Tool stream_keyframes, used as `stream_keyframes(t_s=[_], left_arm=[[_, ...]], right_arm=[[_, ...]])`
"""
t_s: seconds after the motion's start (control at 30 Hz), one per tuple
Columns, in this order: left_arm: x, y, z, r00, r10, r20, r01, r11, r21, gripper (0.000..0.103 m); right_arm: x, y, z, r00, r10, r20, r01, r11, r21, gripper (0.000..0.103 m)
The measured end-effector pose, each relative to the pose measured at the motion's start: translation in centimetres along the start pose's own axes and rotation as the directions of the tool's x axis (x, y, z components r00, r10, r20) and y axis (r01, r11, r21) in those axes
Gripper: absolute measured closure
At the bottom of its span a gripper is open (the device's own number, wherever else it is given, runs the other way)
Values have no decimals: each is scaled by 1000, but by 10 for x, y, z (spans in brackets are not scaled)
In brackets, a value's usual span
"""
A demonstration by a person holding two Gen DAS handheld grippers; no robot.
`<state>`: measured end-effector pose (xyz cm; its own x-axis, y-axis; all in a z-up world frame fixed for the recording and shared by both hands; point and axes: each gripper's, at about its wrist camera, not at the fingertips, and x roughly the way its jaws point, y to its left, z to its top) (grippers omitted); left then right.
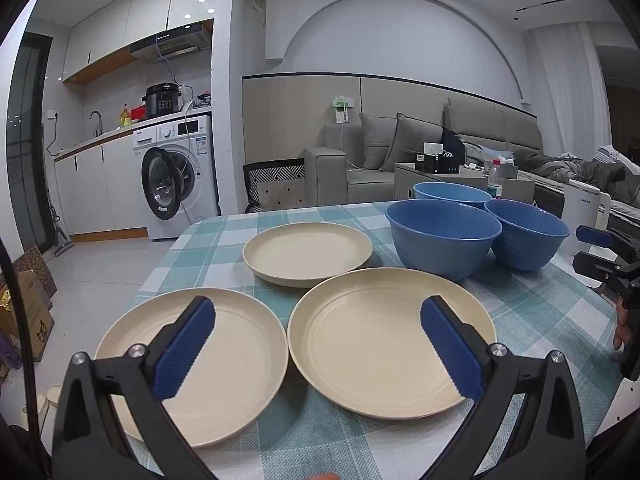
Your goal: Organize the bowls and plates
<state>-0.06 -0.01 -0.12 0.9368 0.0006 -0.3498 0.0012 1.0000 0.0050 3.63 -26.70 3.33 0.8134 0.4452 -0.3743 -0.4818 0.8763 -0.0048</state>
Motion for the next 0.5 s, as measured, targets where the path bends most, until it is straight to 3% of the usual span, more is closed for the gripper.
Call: stream_keyframes(t_s=[0.5], left_arm=[[0, 3, 1, 1000, 0, 3, 0, 1000, -1, 0]], right_arm=[[-1, 1, 0, 1000, 1, 3, -1, 1000, -2, 0]])
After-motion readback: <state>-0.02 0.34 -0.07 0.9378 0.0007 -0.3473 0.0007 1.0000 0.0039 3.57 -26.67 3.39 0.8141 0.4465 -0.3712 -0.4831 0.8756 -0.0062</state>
